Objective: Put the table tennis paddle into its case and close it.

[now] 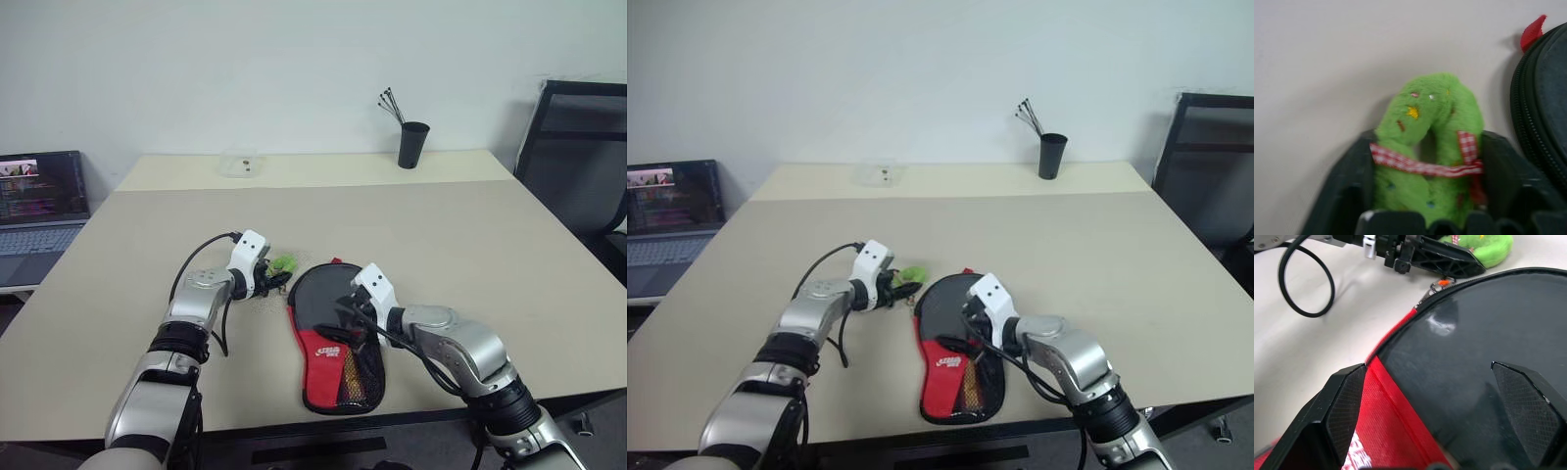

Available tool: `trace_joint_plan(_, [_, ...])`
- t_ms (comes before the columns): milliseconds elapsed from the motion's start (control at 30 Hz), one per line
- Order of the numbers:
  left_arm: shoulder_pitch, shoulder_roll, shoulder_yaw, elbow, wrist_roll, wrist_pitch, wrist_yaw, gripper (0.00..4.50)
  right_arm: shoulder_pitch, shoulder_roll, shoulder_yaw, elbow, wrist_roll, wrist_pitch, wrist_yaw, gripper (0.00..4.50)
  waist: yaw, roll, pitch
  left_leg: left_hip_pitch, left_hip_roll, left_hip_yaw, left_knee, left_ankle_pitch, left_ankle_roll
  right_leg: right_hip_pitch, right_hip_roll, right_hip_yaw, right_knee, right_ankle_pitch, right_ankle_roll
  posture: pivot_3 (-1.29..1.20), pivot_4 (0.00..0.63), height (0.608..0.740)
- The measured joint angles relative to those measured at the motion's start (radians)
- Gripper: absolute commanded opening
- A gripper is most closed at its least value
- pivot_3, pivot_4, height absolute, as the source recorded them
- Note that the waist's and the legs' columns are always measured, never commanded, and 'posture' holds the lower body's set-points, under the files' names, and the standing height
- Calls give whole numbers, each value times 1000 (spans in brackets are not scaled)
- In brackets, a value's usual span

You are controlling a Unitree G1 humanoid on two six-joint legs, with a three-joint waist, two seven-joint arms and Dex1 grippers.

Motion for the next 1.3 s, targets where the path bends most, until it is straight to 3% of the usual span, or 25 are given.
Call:
trace_joint_plan(133, [5, -15, 6, -4, -4, 1, -1, 400, -16, 14, 8, 27, -57, -50, -30, 4500, 0, 0, 0, 1, 0, 0, 0, 0, 0, 0, 0, 0, 1, 0, 0, 0, 150, 740])
trace_joint_plan(200, [12, -22, 13, -14, -8, 6, -1, 112, -25, 26, 16, 52, -84, -76, -35, 4500, 0, 0, -1, 1, 0, 0, 0, 0, 0, 0, 0, 0, 1, 0, 0, 0, 150, 740])
trace_joint_plan(633, [17, -26, 1, -29, 16, 2, 1, 110, -29, 50, 88, 140, -182, -143, -28, 4500, 0, -2, -5, 1, 0, 0, 0, 0, 0, 1, 0, 0, 1, 0, 0, 0, 150, 740])
trace_joint_plan(867, [-154, -37, -96, 278, 162, -234, 76, 109, -6, 62, 76, 138, -194, -144, -32, 4500, 2, -4, -10, 3, 0, -1, 1, 0, 0, 3, 0, -2, 1, 2, 0, 0, 150, 740])
trace_joint_plan(1000, [-279, -99, -131, 465, 244, -354, 163, 109, -1, 69, 72, 134, -207, -143, -32, 4500, 3, -5, -11, 2, -1, -1, 1, 0, 0, 3, 0, -2, 0, 2, 0, 0, 150, 740])
trace_joint_plan(1300, [-404, -223, -253, 598, 432, -523, 295, 109, 28, 77, 68, 113, -212, -136, -37, 4500, 2, -5, -11, 2, -1, 0, 1, 0, 0, 2, 0, -1, -1, 2, 0, 0, 150, 740])
